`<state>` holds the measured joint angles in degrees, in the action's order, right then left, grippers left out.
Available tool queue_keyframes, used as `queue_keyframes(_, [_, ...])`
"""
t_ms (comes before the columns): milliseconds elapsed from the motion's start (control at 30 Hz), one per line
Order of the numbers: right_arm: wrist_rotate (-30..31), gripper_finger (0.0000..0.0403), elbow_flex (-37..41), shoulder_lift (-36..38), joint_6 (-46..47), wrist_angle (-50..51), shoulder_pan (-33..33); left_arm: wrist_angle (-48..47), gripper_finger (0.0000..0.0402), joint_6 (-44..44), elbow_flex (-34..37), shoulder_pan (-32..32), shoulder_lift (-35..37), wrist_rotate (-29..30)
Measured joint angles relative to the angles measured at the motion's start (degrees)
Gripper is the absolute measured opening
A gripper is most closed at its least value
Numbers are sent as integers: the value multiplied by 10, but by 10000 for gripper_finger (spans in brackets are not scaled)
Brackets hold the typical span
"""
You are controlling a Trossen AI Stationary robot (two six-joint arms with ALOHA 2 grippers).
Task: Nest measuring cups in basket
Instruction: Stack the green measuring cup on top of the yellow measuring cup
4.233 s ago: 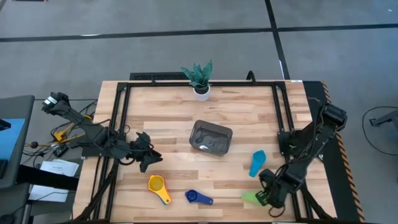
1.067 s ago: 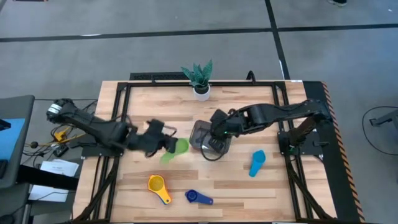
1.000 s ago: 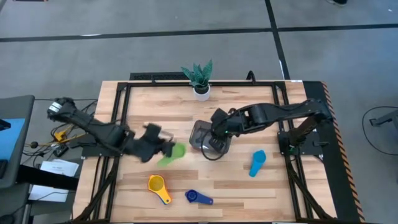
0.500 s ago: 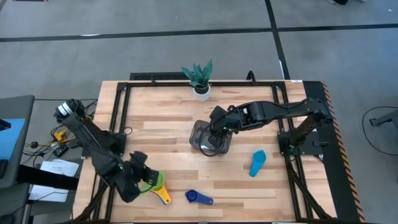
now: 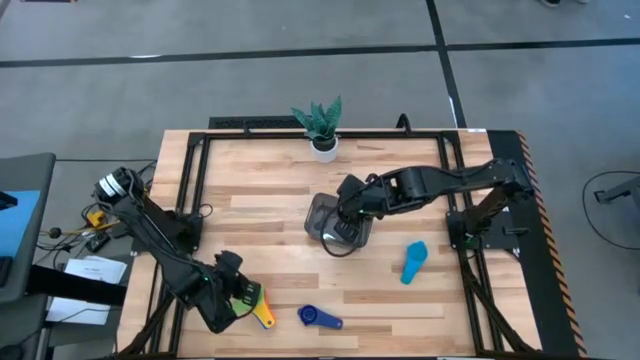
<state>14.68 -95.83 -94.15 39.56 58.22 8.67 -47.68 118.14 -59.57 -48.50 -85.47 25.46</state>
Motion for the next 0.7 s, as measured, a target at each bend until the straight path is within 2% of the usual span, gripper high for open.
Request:
queue_keyframes(333, [1,210,0,0,25,0,20,-1,120,-15,0,4,4,-65])
queue_keyframes(433, [2,214,0,0,32,-1,24,-7,149,-16,-4,2,15,-66])
queue_keyframes(567, [7,213,0,0,42,-2,26,-18,175,-31,-14,2,37,-58])
queue_keyframes(700, [9,209,0,0,62,0,32,-27,181,-45,-20,-17,50,-77])
